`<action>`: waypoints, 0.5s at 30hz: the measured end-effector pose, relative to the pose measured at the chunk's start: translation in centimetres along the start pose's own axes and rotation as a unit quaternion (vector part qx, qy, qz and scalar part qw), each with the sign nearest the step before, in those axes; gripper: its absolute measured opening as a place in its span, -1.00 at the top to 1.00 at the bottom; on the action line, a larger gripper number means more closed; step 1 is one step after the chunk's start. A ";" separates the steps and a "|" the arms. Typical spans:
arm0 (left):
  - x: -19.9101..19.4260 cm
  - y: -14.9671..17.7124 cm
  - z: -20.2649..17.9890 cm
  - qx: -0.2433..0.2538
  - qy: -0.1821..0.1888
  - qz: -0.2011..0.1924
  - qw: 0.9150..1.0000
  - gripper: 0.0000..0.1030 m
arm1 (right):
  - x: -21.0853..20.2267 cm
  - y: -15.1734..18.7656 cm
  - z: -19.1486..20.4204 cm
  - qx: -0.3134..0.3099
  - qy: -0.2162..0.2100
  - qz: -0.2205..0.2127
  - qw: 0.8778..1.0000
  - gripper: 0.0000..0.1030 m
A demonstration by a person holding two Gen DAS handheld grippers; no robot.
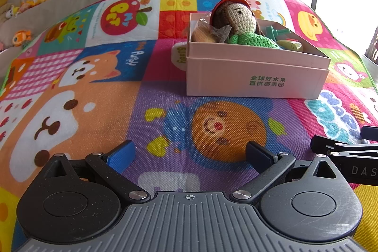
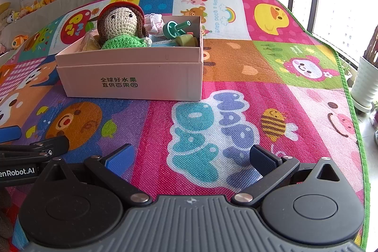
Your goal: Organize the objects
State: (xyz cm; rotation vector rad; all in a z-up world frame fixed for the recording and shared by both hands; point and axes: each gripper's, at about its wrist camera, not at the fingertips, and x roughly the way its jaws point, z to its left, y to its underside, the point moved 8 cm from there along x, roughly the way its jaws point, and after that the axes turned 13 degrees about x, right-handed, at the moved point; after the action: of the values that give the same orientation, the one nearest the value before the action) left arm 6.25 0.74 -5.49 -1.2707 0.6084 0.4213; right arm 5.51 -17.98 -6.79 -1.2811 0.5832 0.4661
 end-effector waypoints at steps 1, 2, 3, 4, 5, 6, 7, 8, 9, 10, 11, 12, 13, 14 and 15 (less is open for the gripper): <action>0.0 0.0 0.0 0.000 0.000 0.000 1.000 -0.99 | -0.1 0.0 -0.1 -0.001 0.001 0.000 1.000 -1.00; 0.0 0.0 0.0 0.000 0.000 0.000 1.000 -0.99 | -0.1 0.0 -0.1 0.000 0.000 0.000 1.000 -1.00; 0.0 0.0 0.0 0.000 0.001 0.000 1.000 -0.99 | -0.1 0.0 0.0 0.000 0.000 0.000 1.000 -1.00; 0.0 0.0 0.0 -0.001 0.001 0.000 1.000 -0.99 | -0.1 0.0 -0.1 -0.001 0.001 0.000 1.000 -1.00; 0.0 0.0 0.0 0.000 0.001 0.000 1.000 -0.99 | -0.1 0.0 0.0 -0.001 0.001 0.000 1.000 -1.00; 0.0 0.0 0.0 -0.001 0.001 0.000 1.000 -0.99 | -0.1 0.0 0.0 0.000 0.000 0.000 1.000 -1.00; 0.0 0.0 0.0 0.000 0.000 0.000 1.000 -0.99 | -0.1 0.0 -0.1 -0.001 0.001 0.000 1.000 -1.00; 0.0 0.0 0.0 0.000 0.000 0.000 1.000 -0.99 | -0.1 0.0 -0.1 0.000 0.000 0.000 1.000 -1.00; 0.0 0.0 0.0 0.000 0.000 0.000 1.000 -0.99 | -0.1 0.0 -0.1 0.000 0.000 0.000 1.000 -1.00; 0.0 0.0 0.0 0.000 0.000 0.000 1.000 -0.99 | -0.1 0.0 -0.1 -0.001 0.001 0.000 1.000 -1.00; 0.0 0.0 0.0 0.000 0.000 0.000 1.000 -0.99 | -0.1 0.0 -0.1 0.000 0.000 0.000 1.000 -1.00; 0.0 0.0 0.0 0.000 0.000 0.000 1.000 -0.99 | -0.1 0.0 -0.1 0.000 0.000 0.000 1.000 -1.00; 0.0 0.0 0.0 -0.001 0.000 0.000 1.000 -0.99 | -0.1 0.1 -0.1 -0.001 0.001 0.000 1.000 -1.00; 0.0 0.0 0.0 0.000 0.000 0.000 1.000 -0.99 | -0.1 0.0 -0.1 0.000 0.000 0.000 1.000 -1.00; 0.0 0.0 0.0 0.000 0.000 0.000 1.000 -0.99 | 0.0 0.0 -0.1 0.000 0.000 0.000 1.000 -1.00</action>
State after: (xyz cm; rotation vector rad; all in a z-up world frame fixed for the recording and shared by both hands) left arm 6.25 0.70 -5.49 -1.2706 0.6086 0.4215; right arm 5.45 -18.02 -6.80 -1.2806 0.5827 0.4663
